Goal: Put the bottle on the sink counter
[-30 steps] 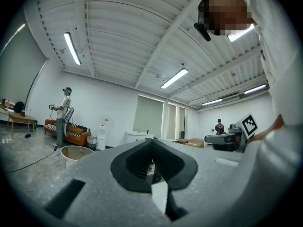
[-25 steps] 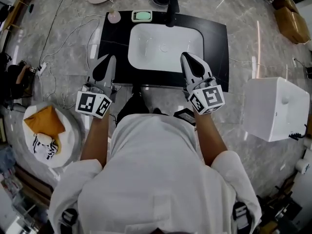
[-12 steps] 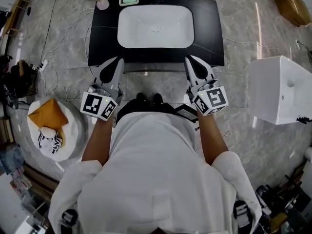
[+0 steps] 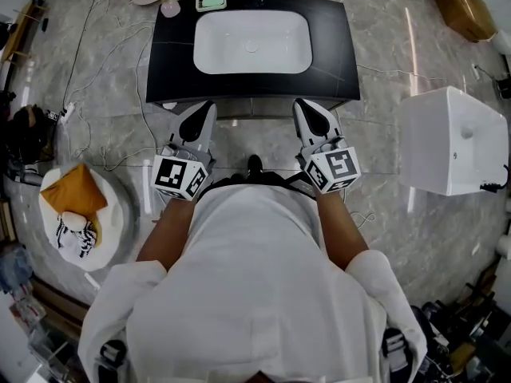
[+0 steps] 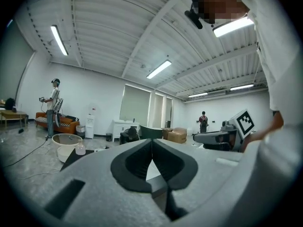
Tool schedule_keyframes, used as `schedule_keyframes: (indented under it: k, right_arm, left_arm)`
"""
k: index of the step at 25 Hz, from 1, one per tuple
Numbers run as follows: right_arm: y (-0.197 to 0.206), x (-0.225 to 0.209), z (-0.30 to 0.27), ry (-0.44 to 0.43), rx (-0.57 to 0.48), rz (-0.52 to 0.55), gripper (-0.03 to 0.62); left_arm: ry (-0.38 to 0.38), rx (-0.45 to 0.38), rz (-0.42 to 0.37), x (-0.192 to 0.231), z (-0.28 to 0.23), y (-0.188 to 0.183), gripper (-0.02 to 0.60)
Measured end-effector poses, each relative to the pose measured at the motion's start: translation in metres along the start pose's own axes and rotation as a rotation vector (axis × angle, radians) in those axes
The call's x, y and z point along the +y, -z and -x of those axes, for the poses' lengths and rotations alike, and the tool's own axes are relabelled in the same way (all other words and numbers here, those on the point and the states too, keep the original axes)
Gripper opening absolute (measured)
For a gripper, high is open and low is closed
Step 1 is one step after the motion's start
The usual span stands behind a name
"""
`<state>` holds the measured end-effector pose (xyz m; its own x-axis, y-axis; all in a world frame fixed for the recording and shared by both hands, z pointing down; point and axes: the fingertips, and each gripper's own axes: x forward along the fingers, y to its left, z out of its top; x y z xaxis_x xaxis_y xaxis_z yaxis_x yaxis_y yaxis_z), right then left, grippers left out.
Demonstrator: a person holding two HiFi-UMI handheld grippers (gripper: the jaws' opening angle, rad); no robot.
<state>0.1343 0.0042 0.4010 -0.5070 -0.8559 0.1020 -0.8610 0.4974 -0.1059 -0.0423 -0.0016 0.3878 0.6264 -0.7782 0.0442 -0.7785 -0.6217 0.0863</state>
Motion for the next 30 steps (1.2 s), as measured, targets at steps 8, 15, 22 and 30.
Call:
schedule_keyframes:
  k: [8,15,22,30]
  right_arm:
    - [0.007,0.052,0.014,-0.037,0.037,0.039,0.014]
    - [0.035,0.084,0.019,-0.073,0.089,0.033,0.014]
    - [0.023,0.105,0.004,-0.09,0.051,0.053,0.014]
    - [0.036,0.101,0.002,-0.081,0.069,0.002,0.014]
  left_arm:
    - [-0.04,0.024,0.075,0.022,0.063,0.028,0.017]
    - [-0.05,0.029,0.126,0.028,0.09,0.048,0.017]
    - [-0.043,0.046,0.13,0.037,0.103,0.051,0.017]
    - [-0.047,0.065,0.141,0.03,0.103,0.056,0.017]
